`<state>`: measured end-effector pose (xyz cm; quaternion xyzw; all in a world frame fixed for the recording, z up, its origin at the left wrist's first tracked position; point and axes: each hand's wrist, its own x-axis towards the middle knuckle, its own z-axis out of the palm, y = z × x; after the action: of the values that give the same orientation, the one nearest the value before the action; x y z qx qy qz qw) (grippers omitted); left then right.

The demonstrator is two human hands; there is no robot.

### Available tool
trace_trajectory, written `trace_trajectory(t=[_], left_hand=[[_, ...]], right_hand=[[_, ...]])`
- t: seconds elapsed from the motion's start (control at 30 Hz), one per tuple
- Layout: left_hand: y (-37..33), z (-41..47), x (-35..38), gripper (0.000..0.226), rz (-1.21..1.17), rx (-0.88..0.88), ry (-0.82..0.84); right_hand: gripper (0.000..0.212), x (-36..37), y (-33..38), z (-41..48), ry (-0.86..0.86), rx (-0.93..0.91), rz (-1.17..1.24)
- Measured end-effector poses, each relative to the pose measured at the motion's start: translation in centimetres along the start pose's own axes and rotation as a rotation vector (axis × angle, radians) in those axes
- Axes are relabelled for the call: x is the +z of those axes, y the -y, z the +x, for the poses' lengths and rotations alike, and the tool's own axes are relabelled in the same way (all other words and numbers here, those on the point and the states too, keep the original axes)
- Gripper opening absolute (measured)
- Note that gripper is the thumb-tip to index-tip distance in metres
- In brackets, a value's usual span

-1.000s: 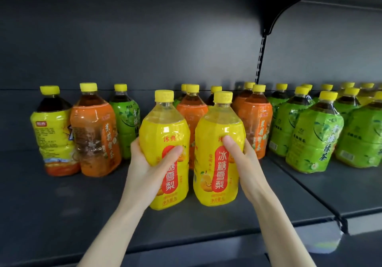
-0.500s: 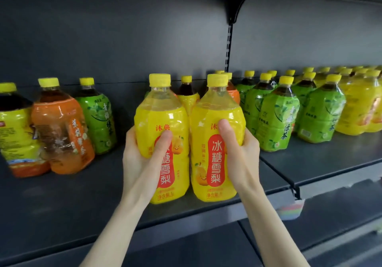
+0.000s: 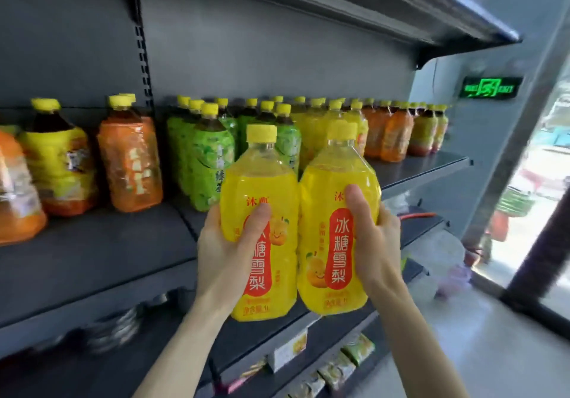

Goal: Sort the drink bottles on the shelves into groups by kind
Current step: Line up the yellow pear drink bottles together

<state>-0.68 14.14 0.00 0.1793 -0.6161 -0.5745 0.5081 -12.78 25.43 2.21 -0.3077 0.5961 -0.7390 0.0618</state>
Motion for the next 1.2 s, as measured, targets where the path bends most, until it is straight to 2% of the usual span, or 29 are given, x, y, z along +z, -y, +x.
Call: trace_trajectory(t=[0.27, 0.33, 0.47, 0.57, 0.67, 0.8, 0.9, 1.1, 1.2], left_hand=[[1.4, 1.0, 12.5, 0.045, 0.013, -0.026, 0.095], [1.9, 2.1, 14.8, 0.044, 0.016, -0.022, 0.102], [3.8, 5.0, 19.1, 0.054, 0.009, -0.018, 0.070], [6.0, 7.7, 22.1, 0.046, -0.004, 0.004, 0.054], [8.0, 10.8, 24.9, 0.049, -0.018, 0.001, 0.038], [10.1, 14.4, 27.5, 0.057, 0.002, -0.001, -0.010], [11.1, 16.2, 28.4, 0.050, 0.036, -0.006, -0.066], [12.4, 17.8, 28.6, 0.059, 0.141, 0.033, -0.292], [12.4, 17.7, 29.2, 0.048, 0.208, 0.063, -0.371]], right_hand=[[0.052, -11.4, -1.5, 6.1, -0.081, -0.019, -0.020], [0.054, -12.7, -2.1, 8.3, -0.088, -0.028, -0.003], [0.051, -14.7, -3.8, 13.1, -0.061, -0.054, 0.039], [0.055, -15.7, -5.4, 17.3, -0.049, -0.077, 0.048], [0.059, -16.6, -7.0, 22.1, -0.040, -0.073, 0.033], [0.060, -17.0, -9.2, 27.7, -0.004, -0.055, 0.034], [0.058, -16.5, -10.7, 30.6, 0.048, -0.021, 0.067], [0.055, -14.2, -12.8, 35.0, 0.242, 0.018, 0.112], [0.051, -13.6, -13.3, 36.7, 0.339, 0.029, 0.152]])
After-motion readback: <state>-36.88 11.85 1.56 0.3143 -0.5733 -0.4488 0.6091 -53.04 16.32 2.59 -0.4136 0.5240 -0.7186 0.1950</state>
